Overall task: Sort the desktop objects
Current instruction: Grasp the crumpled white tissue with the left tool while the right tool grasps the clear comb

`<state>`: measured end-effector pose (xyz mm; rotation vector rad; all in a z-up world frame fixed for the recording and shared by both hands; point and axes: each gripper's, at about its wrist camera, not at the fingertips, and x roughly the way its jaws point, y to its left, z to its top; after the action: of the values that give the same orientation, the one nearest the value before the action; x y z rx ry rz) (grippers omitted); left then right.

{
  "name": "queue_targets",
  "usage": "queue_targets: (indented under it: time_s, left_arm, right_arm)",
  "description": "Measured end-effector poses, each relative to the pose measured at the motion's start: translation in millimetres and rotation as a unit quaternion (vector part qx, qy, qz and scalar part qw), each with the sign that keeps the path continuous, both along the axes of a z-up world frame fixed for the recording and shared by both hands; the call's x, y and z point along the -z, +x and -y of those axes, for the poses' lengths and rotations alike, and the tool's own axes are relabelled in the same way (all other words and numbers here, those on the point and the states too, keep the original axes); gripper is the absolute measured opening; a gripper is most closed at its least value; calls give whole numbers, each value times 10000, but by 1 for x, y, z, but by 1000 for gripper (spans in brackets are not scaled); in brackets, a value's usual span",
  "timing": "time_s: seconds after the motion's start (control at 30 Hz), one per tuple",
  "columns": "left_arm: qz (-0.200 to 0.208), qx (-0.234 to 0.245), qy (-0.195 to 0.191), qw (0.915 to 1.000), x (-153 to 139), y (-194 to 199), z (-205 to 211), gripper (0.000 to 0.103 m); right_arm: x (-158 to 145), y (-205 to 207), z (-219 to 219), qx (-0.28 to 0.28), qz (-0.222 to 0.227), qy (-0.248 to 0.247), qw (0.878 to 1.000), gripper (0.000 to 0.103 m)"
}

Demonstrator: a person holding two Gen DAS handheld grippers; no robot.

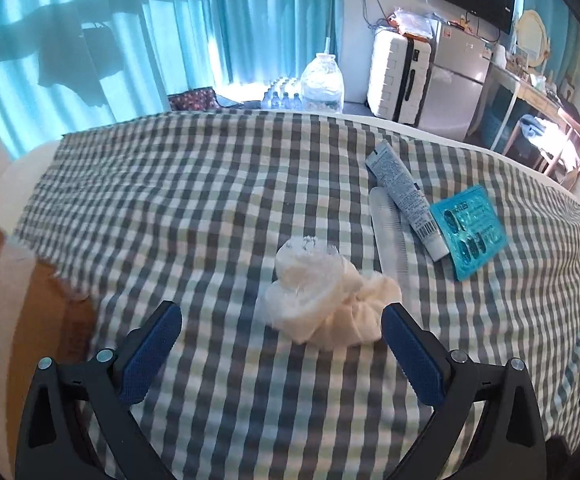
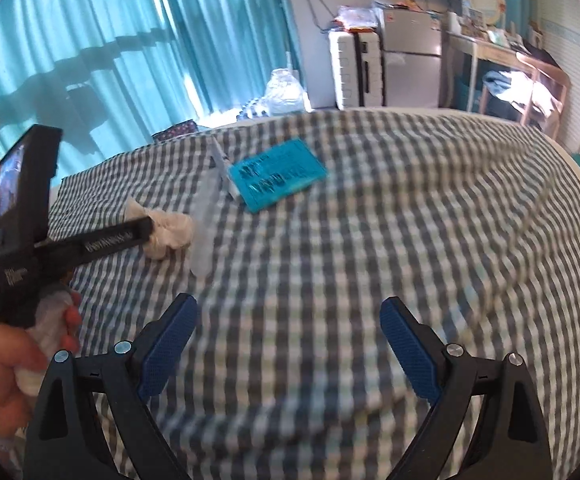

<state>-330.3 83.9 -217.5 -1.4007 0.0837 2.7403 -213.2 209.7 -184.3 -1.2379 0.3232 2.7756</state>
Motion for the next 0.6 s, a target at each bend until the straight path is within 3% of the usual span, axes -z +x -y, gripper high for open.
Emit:
queue_targets:
  time_s: [0.03, 0.07, 0.1, 0.13, 0.23, 0.43, 0.5, 0.53, 0.57, 0.6]
  left_arm:
    - [30, 66, -7, 10000, 4, -6, 0, 71]
    - [123, 135, -39, 9998, 8, -11, 1, 35]
    - [354, 246, -100, 9990, 15, -19, 2, 23]
    - [452, 312, -141, 9984, 19, -23, 3, 18]
    - [383, 395, -280, 9981, 22, -25, 13, 18]
    - [246, 240, -300, 9990, 15, -18, 52, 18]
    - [284, 238, -310, 9988, 14, -11, 59, 18]
    - [318, 249, -291, 9988, 14, -9, 61, 18]
    - [322, 262, -264, 9988, 14, -5, 63, 18]
    - [318, 254, -264, 9988, 14, -3, 64, 18]
  right_arm:
    - [0, -11, 6, -98, -16, 59, 9999, 93]
    - [0, -21, 13, -231, -67, 130, 9996, 93]
    - [1, -32, 20, -362, -118, 206, 9991, 93]
    - [4, -43, 28, -471, -110, 261, 9985, 93]
    - [18, -71, 45, -651, -41, 160, 9977, 90]
    - [52, -115, 74, -723, 225, 133, 9970, 68]
    - [65, -125, 78, -712, 466, 77, 9963, 41]
    - [69, -126, 80, -634, 544, 186, 9963, 39]
    - [67, -122, 78, -632, 481, 183, 9967, 25]
    - [66, -119, 77, -667, 485, 61, 9966, 25]
